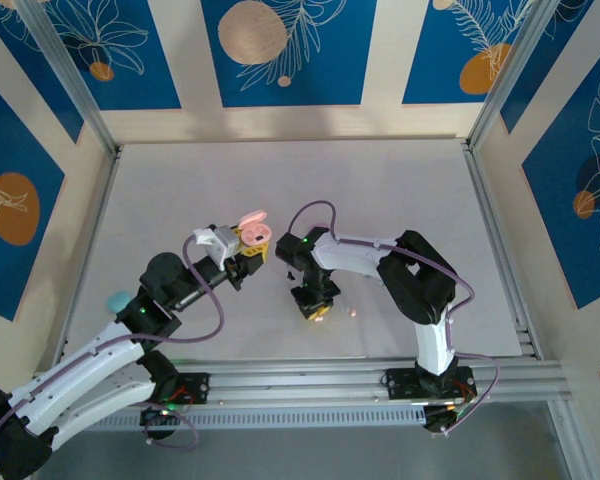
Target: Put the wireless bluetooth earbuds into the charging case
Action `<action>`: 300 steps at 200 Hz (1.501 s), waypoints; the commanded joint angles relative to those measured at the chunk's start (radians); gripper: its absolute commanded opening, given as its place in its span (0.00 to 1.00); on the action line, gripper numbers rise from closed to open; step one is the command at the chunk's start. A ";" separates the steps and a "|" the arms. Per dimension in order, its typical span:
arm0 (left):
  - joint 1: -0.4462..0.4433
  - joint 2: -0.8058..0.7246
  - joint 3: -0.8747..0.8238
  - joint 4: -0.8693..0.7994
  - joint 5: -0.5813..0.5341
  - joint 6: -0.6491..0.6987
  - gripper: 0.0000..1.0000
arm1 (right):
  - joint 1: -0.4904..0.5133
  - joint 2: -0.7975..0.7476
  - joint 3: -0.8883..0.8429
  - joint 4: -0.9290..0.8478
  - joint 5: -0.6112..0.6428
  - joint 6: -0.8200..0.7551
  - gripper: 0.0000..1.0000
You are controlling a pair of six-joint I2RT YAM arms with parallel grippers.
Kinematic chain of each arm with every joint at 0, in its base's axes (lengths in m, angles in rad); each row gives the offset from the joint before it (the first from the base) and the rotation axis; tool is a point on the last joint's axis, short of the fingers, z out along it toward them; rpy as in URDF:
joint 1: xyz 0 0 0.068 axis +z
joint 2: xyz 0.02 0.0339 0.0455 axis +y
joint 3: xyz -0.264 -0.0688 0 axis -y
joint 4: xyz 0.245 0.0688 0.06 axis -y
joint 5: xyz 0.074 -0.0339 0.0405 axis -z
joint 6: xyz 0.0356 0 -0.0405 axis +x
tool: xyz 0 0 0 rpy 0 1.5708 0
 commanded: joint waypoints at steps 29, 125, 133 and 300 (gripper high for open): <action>0.004 0.000 -0.003 0.041 -0.013 -0.012 0.30 | -0.010 -0.045 -0.024 0.016 -0.036 0.060 0.19; 0.005 -0.003 -0.007 0.026 -0.019 0.033 0.30 | -0.370 -0.446 -0.385 0.734 -0.933 0.391 0.18; 0.004 -0.004 -0.009 0.025 -0.020 0.040 0.30 | -0.393 -0.454 -0.407 0.812 -0.989 0.445 0.18; 0.021 0.084 -0.064 0.222 0.312 0.094 0.29 | -0.393 -0.755 -0.235 0.810 -0.929 0.529 0.19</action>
